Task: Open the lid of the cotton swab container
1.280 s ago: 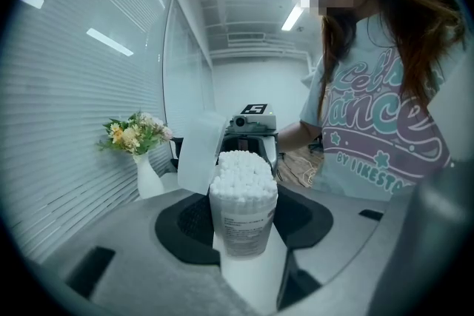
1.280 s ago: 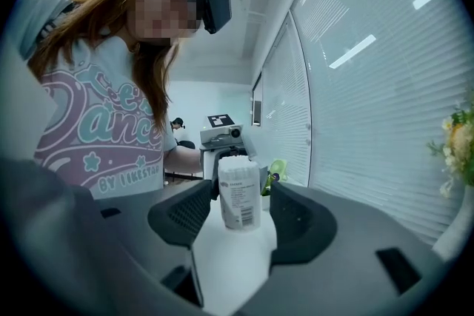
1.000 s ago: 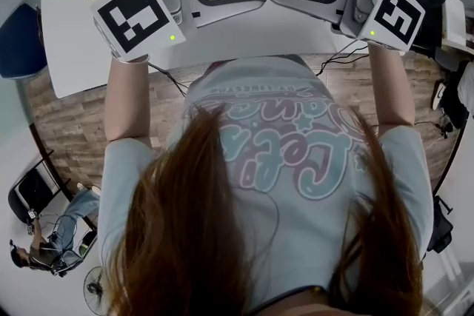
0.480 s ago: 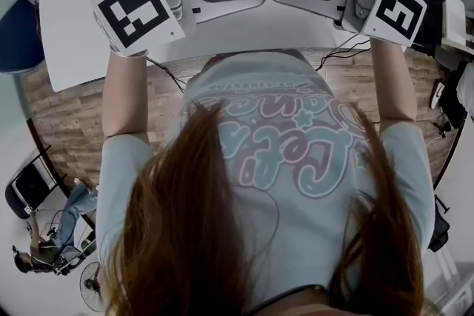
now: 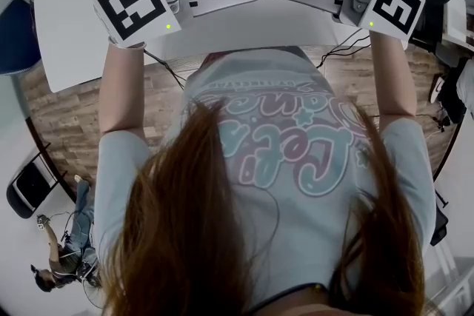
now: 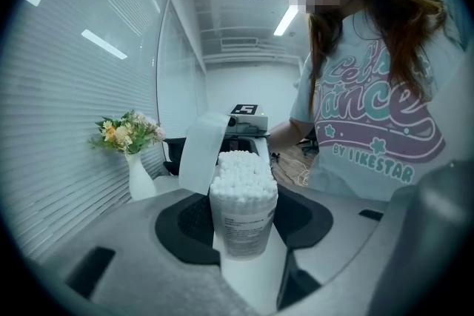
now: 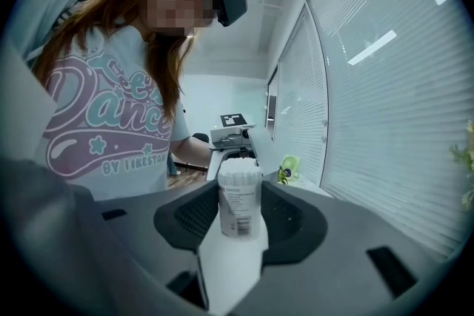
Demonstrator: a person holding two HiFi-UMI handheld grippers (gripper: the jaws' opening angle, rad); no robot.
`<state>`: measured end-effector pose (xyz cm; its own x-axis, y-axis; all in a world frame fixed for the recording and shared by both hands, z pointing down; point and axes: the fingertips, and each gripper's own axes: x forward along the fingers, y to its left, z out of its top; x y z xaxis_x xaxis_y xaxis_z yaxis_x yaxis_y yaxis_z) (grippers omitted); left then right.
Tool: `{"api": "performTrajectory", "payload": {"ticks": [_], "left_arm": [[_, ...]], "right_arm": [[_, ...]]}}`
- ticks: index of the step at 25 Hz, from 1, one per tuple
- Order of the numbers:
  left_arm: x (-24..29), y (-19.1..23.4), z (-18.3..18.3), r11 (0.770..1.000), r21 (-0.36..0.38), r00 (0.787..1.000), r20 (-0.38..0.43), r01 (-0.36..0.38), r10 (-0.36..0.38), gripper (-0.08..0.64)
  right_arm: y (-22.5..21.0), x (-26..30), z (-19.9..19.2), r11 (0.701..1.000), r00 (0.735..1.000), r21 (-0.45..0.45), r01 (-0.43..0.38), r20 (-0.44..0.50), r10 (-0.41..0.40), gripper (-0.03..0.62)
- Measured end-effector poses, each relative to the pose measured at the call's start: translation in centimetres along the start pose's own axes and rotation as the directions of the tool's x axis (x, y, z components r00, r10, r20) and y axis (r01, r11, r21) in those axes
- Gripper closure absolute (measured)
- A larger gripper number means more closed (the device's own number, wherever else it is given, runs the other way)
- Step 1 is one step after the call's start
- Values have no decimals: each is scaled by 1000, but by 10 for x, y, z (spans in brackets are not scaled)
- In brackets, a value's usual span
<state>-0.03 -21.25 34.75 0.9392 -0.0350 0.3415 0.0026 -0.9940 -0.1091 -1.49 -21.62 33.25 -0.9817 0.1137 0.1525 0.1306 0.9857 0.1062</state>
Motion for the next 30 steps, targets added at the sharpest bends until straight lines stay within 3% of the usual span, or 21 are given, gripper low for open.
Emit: {"api": "performTrajectory", "payload": {"ticks": [18,24,30], "left_arm": [[2,2,-5,1000,28,1000,-3,-7,7,365],[-2,-14,16,999,46,1000,-23,-13,14,365],[2,-4,-2,1000,28,999,-43,-9,10,365]], "right_arm": [[-2,1,-5,1000,999,-4,9,-47,-9,412],[15,-2,15,1000,997,-27,1,-72,-3,411],[4,2,-2,1000,995,-15,1,-102,-3,411]]}}
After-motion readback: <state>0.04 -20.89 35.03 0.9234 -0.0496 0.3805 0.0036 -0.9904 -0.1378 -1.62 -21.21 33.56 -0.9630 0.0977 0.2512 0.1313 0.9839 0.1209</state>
